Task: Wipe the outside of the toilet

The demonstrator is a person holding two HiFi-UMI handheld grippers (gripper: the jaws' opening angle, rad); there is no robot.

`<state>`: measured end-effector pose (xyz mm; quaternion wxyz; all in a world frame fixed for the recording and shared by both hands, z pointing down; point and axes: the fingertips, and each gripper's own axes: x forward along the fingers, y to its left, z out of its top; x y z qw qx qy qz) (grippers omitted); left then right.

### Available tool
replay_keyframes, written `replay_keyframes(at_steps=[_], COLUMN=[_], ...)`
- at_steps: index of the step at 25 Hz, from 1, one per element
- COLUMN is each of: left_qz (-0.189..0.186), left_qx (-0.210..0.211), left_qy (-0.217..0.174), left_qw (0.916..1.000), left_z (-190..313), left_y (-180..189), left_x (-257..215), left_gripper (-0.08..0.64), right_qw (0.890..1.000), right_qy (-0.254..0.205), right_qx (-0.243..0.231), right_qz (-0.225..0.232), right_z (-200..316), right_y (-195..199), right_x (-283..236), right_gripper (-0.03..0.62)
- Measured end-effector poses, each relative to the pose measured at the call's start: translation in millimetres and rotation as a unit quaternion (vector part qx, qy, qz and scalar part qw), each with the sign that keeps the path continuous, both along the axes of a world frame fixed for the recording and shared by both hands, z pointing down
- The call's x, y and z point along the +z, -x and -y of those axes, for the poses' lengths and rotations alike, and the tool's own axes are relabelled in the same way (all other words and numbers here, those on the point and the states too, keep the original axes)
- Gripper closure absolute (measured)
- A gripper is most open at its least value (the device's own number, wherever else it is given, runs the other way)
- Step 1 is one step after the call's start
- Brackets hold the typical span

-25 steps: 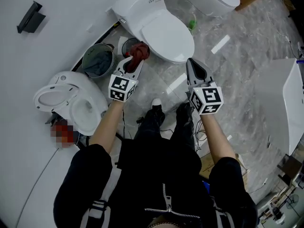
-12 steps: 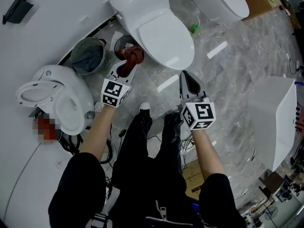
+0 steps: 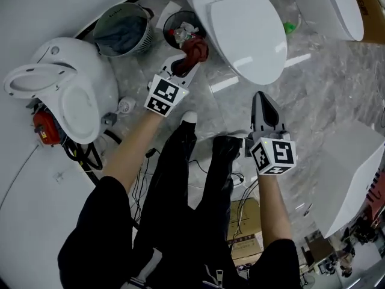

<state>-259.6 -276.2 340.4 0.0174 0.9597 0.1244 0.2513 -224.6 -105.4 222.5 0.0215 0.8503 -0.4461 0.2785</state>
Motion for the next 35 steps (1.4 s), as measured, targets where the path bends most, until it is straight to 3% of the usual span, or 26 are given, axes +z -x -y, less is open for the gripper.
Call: replay_keyframes(at_steps=[8,18,27,35], left_qz=[0.025,0.089,0.105,0.118], left_qx=[-0.031,-0.008,-0.042,-0.049], left_qy=[-0.004,-0.021,-0.007,-0.015], left_qw=[0.9992,0.9958,0.9936,0.9917], left_z=[24.3,31.8,29.7,3.2], left_y=[-22.0,-57.7,-110.4,-99.8], left_x=[121.1,239.4,268.4,285.5], left_gripper=[0.488,0.488,0.488,0.488], right_qw=[1.0,0.999,0.997,0.996], right_qy=[0.002,0.001,0.01,0.009], right_qx=[0.006,0.022,0.051,0.056], right_qz=[0.016,0.04,0.058,0.068], right_z=[15.2,4.5,-54.8,-101.8], right_y=[-4.0,-9.1,-7.8,-8.8], right_x=[104.1,200.7,247.5,261.1], right_gripper=[0.589,0.589,0.589,0.589])
